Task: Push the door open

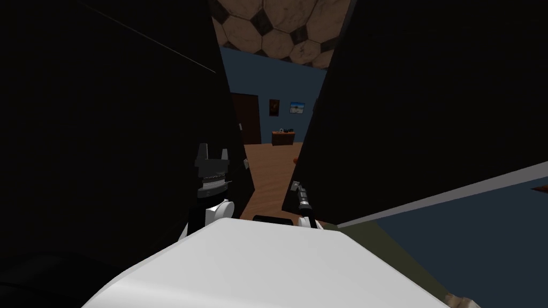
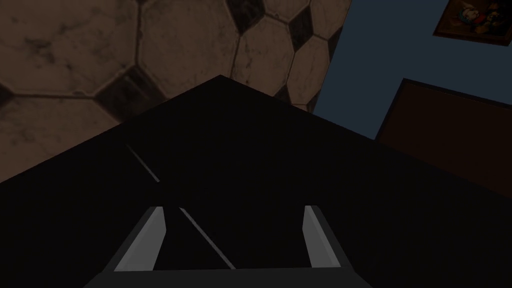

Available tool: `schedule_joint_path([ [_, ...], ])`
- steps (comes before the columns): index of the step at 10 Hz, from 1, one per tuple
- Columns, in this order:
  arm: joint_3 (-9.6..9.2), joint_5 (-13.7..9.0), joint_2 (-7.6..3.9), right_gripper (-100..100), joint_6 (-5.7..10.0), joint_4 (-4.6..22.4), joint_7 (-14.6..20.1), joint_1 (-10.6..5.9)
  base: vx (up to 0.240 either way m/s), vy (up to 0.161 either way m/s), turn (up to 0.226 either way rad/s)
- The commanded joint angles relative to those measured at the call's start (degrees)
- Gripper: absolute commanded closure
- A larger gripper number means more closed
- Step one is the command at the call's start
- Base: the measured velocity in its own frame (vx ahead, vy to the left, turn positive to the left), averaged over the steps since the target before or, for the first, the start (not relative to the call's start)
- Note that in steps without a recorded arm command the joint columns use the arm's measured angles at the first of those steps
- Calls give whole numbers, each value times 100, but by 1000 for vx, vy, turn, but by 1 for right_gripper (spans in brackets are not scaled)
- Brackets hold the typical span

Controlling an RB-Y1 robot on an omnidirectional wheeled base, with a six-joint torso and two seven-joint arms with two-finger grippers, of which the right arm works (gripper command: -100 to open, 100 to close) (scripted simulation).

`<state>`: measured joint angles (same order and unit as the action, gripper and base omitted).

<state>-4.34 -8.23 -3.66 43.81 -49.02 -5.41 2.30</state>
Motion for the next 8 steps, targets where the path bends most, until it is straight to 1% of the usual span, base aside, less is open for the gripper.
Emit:
schedule_joint_path([
  [1, 41, -110, -50, 100, 22, 31, -103, -36, 209, -3, -192],
  [2, 39, -97, -37, -100, -9, 20, -59, -33, -15, 58, -81],
  [3, 39, -97, -37, -100, -9, 20, -59, -33, -174, 73, -34],
  [5, 52, -127, 5, -100, -56, -32, -65, -16, -215, 124, -46],
  [7, 68, -164, 120, -100, -112, -95, -73, 4, -243, 123, -84],
  [8, 75, -182, 211, -100, -140, -125, -77, 14, -221, 117, -54],
])
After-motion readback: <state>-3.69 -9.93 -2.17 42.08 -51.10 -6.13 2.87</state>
